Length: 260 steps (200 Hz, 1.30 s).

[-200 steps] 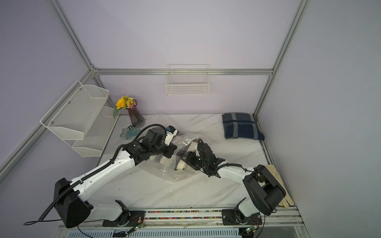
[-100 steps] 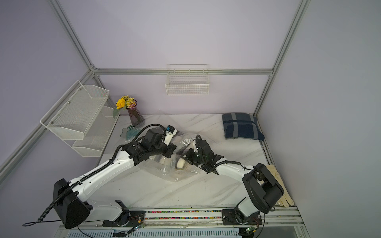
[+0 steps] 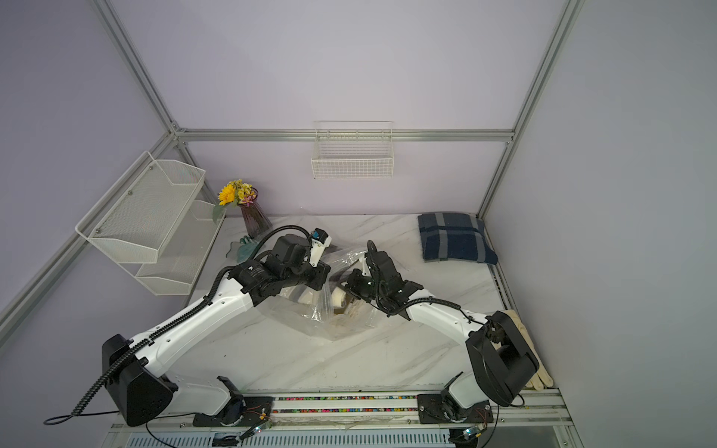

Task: Take the scarf out of the vacuum bag
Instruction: Take out the scarf from the vacuum bag.

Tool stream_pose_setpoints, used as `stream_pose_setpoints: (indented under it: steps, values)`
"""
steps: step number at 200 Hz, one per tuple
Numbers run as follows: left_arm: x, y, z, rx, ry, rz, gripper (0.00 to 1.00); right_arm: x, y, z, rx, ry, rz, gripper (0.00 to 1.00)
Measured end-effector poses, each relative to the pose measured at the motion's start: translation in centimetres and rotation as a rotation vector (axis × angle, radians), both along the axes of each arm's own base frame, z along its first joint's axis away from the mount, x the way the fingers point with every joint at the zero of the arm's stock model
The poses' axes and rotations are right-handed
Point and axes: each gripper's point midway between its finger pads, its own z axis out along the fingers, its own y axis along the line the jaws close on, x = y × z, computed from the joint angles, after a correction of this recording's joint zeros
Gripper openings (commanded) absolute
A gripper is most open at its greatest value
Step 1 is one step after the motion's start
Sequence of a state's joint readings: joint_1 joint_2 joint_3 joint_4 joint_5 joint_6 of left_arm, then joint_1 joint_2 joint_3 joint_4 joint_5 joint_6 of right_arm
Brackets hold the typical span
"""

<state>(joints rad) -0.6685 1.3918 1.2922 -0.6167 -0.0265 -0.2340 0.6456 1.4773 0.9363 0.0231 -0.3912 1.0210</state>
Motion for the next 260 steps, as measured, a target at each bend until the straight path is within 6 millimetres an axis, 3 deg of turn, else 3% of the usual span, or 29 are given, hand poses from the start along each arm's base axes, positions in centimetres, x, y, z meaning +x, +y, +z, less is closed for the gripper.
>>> stream_pose_setpoints:
  steps: [50,103,167,210,260]
  values:
    - [1.9,0.2,-0.6,0.007,0.022,0.045,0.00,0.1,-1.8,0.8,-0.042,-0.013,0.004,0.05]
    - [4.2,0.3,-1.7,0.006,0.061,0.067,0.00,0.9,-3.9,3.0,-0.066,-0.037,0.036,0.05]
    - [4.5,0.3,-2.3,0.017,0.081,0.070,0.00,1.3,-6.5,5.6,-0.028,-0.051,0.031,0.03]
    - [4.7,0.7,-2.3,0.012,0.084,0.079,0.00,1.6,-7.7,6.1,0.000,-0.042,0.028,0.03]
    - [5.1,1.4,-2.3,0.003,0.091,0.092,0.00,1.1,-10.0,9.3,0.048,-0.100,0.002,0.02]
